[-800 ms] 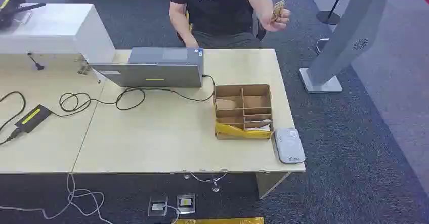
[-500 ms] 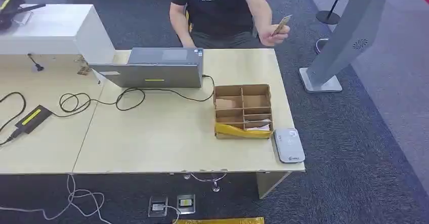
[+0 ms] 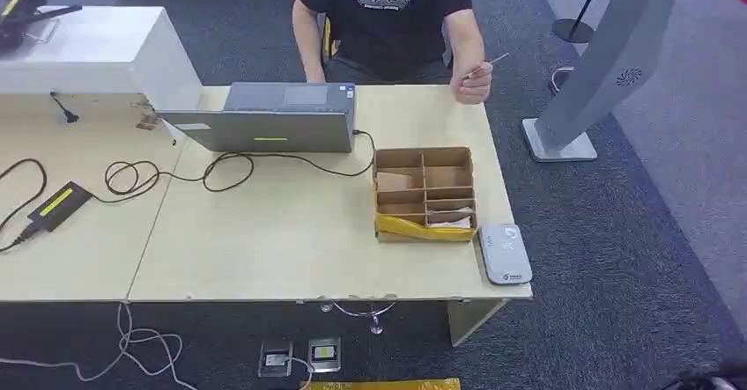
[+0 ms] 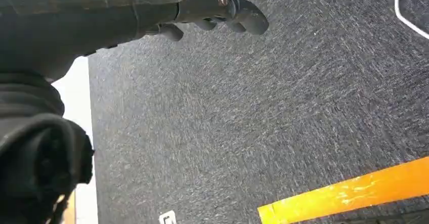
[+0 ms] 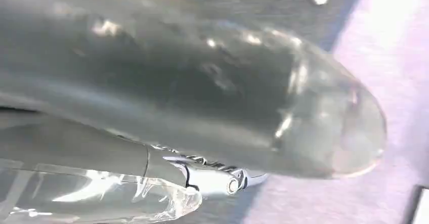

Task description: Pass the card to the sensor for recognition and then transmit it.

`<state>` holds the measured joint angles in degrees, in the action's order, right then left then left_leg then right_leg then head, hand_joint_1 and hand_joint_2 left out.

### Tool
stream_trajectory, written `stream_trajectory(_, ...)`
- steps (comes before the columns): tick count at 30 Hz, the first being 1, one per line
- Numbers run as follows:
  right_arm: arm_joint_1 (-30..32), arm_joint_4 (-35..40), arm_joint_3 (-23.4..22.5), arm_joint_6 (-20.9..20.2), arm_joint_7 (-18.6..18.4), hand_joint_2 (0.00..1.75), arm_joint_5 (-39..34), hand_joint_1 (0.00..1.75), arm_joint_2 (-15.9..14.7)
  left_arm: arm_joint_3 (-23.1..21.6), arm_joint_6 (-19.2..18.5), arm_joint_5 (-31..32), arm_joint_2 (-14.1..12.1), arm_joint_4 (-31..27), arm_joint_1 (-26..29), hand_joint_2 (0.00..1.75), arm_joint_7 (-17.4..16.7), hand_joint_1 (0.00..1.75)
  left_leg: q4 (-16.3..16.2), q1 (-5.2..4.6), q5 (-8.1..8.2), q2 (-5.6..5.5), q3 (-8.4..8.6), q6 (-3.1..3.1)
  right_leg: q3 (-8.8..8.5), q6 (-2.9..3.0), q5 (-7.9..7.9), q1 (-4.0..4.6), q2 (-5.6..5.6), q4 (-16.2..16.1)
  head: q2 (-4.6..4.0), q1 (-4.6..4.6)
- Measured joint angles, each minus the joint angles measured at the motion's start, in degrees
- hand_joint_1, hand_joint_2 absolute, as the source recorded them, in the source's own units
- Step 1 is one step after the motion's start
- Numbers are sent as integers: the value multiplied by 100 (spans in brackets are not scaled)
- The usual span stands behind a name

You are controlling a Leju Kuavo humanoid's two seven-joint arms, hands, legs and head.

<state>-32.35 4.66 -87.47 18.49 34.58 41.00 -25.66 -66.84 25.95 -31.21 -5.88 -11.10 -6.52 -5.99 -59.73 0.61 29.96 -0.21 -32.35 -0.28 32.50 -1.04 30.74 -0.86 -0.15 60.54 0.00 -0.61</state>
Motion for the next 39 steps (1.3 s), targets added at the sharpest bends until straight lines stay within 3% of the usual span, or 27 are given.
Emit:
stream_trajectory(6, -291, -124, 0, -408, 492, 0, -81, 0, -197, -44, -37, 66, -7, 0, 2, 0, 157, 0, 0, -3, 0, -2, -7, 0, 4, 0, 0, -2, -2, 1, 2, 9)
stream_trajectory(11, -808, -153, -2, -859, 507, 0, 299, 0, -432, -74, -103, 92, -9, 0, 2, 0, 306, 0, 0, -3, -2, 0, -5, 2, 2, 0, -1, -2, -2, 1, 0, 4)
stream_trajectory(12, -922, -166, -2, -927, 492, 175, 427, 0, -452, -94, -109, 98, -11, 0, 0, 0, 315, 0, 0, -4, -3, 0, -6, 3, 0, -1, -2, -3, -2, 2, 0, 2)
stream_trajectory(20, -2287, -225, 37, -1335, 474, 175, 2593, 0, -479, -159, -206, 240, -39, 0, -10, 0, 376, 0, 0, -7, -13, -1, -16, 9, 5, -3, -6, -5, -4, 14, 0, 7)
stream_trajectory(24, -3115, -273, 138, -1235, 498, 175, 3556, 0, -236, -203, -223, 245, -55, 0, -40, 0, 409, 0, 0, -2, -17, -7, -8, 8, 6, 0, -8, -1, -8, 14, 2, 4)
stream_trajectory(29, -3478, -313, 153, -1261, 547, 175, 4231, 0, -17, -249, -240, 245, -55, 0, -26, 0, 433, 0, -1, -3, -26, -61, -27, 2, 2, 3, -5, -1, -59, 15, 0, 7)
stream_trajectory(32, -3655, -332, 155, -1101, 560, 175, 4783, 0, 224, -254, -245, 245, -70, 0, -33, 0, 479, 0, 0, -2, -25, -48, -21, 2, 4, 3, -5, -1, -44, 15, 0, 4)
stream_trajectory(36, -3739, -361, 361, -802, 562, 175, 4909, 0, 610, -293, -289, 258, -87, 0, -44, 0, 542, 0, 0, -1, -27, -54, -20, 0, 4, 3, -5, 0, -48, 14, 0, 4)
stream_trajectory(39, -3741, -376, 746, -215, 547, 175, 4918, 0, 911, -312, -341, 282, -92, 0, -47, 0, 581, 0, 0, 1, -28, -55, -26, -2, 1, 3, -5, 2, -48, 17, 2, 2)
